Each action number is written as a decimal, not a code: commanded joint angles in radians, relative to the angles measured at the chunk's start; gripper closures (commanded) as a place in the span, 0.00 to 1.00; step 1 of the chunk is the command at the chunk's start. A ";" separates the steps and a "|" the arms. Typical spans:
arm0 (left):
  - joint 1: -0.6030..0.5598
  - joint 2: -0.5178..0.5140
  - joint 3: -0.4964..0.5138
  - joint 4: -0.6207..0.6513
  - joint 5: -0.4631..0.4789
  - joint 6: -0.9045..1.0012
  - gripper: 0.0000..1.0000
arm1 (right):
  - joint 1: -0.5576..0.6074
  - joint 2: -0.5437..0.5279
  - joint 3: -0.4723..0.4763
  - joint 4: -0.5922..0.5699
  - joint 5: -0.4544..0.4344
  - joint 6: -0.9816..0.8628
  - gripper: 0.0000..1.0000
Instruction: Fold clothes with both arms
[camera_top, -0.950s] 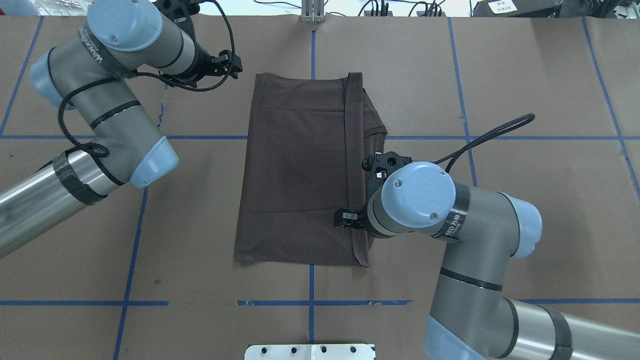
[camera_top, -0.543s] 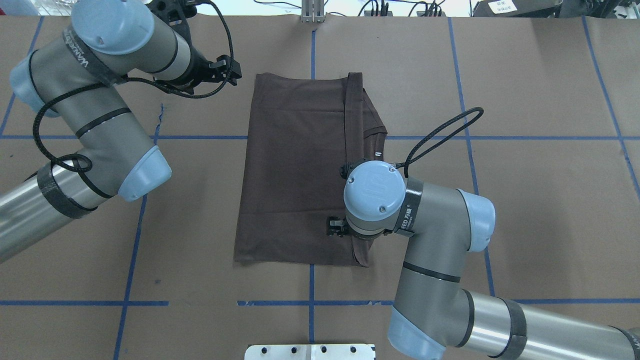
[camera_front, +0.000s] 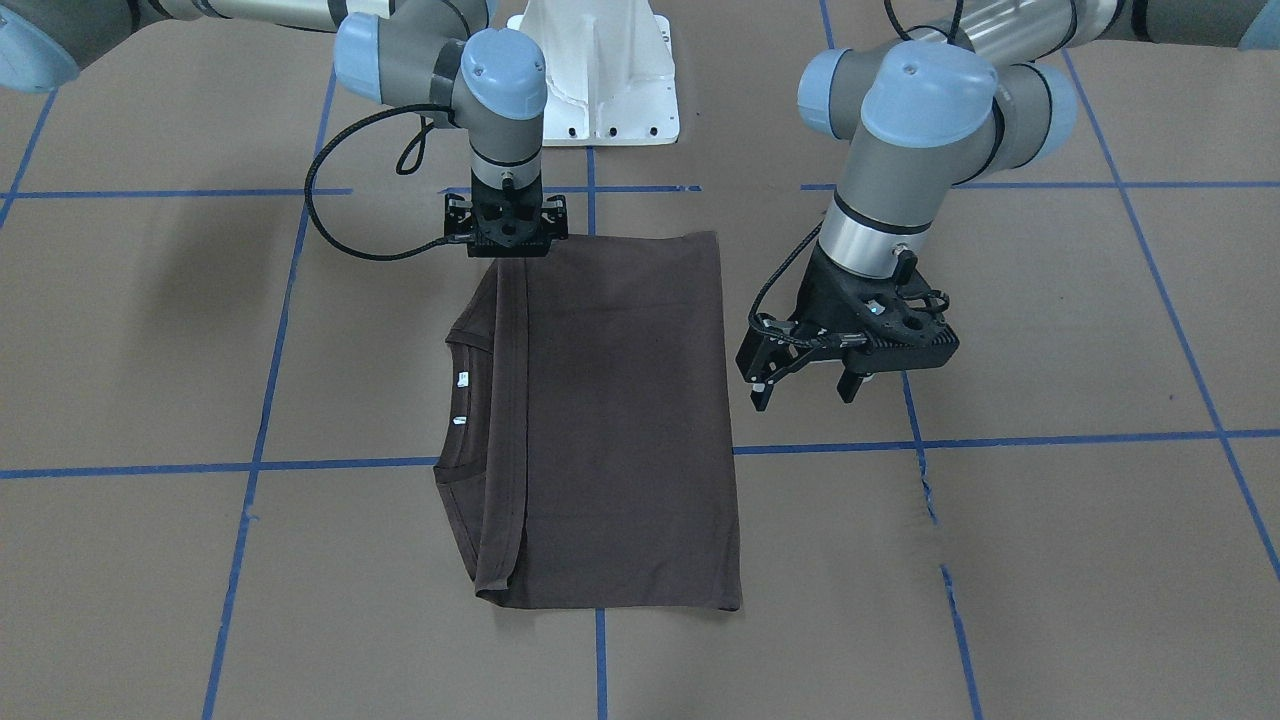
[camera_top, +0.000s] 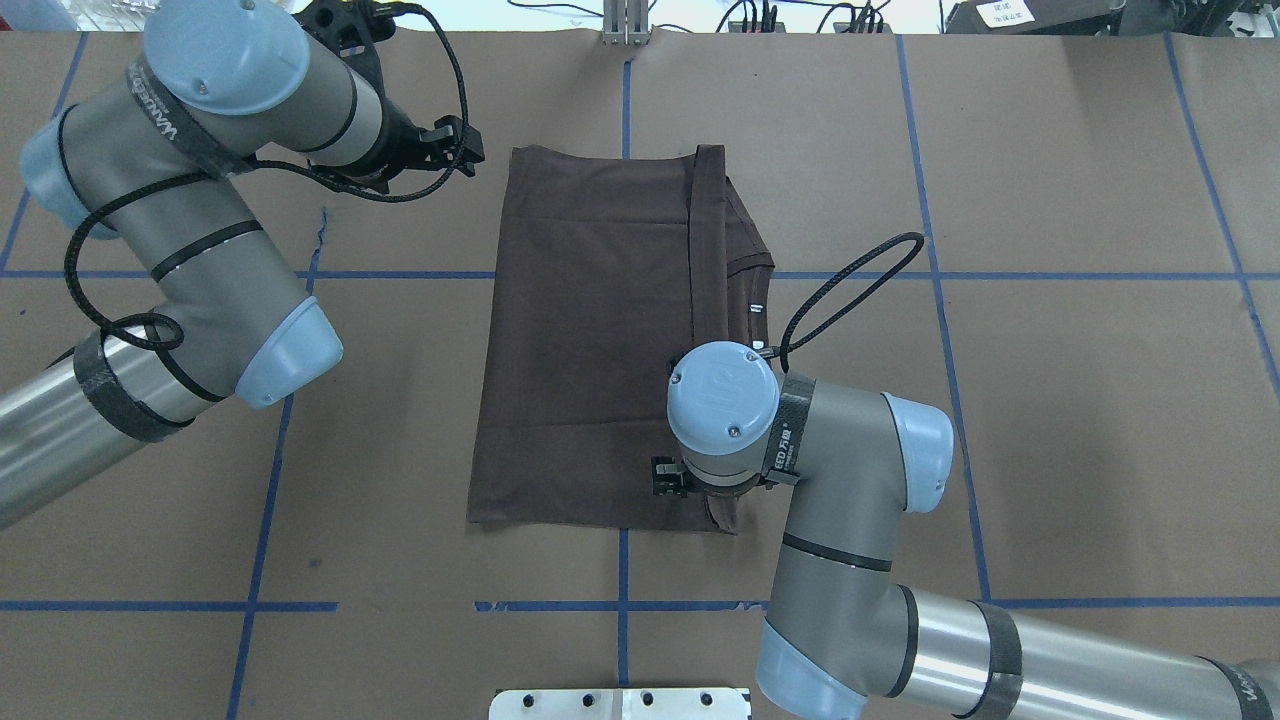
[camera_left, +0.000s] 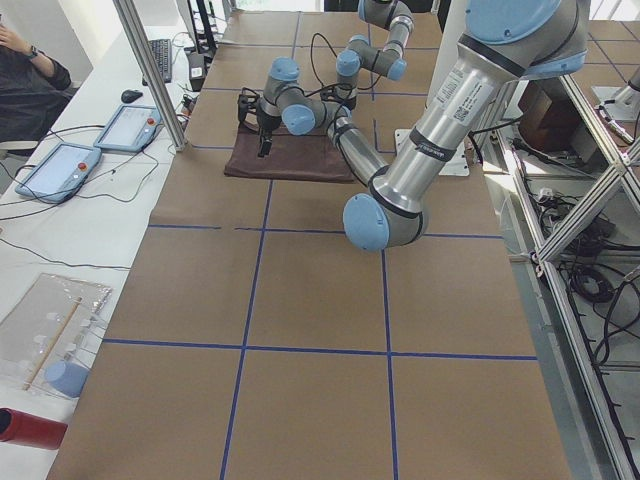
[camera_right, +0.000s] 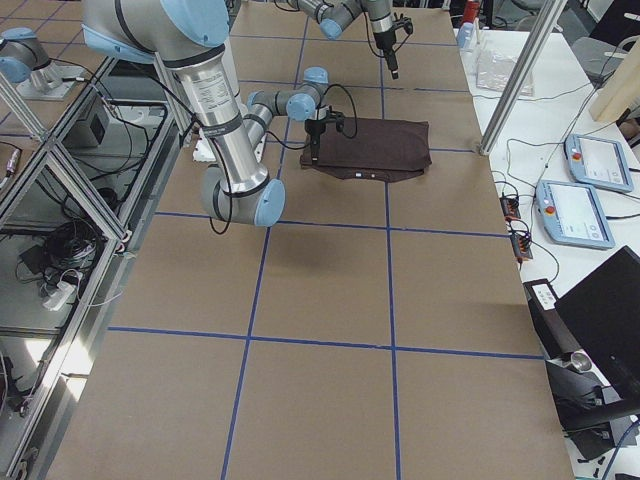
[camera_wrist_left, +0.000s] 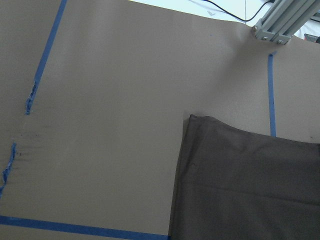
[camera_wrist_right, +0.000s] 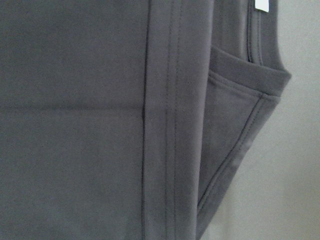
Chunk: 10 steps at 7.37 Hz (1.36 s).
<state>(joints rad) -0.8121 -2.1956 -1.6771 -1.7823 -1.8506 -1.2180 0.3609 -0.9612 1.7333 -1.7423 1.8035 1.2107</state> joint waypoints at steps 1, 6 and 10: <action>-0.001 0.004 0.001 -0.005 0.004 0.000 0.00 | -0.007 -0.017 -0.005 -0.002 0.002 -0.010 0.00; 0.001 0.016 0.001 -0.006 0.002 0.000 0.00 | 0.013 -0.030 -0.008 -0.022 0.004 -0.045 0.00; 0.014 0.016 0.002 -0.012 0.005 -0.002 0.00 | 0.029 -0.080 0.028 -0.052 0.007 -0.074 0.00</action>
<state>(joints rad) -0.8045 -2.1798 -1.6756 -1.7913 -1.8471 -1.2190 0.3870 -1.0167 1.7533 -1.7926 1.8123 1.1419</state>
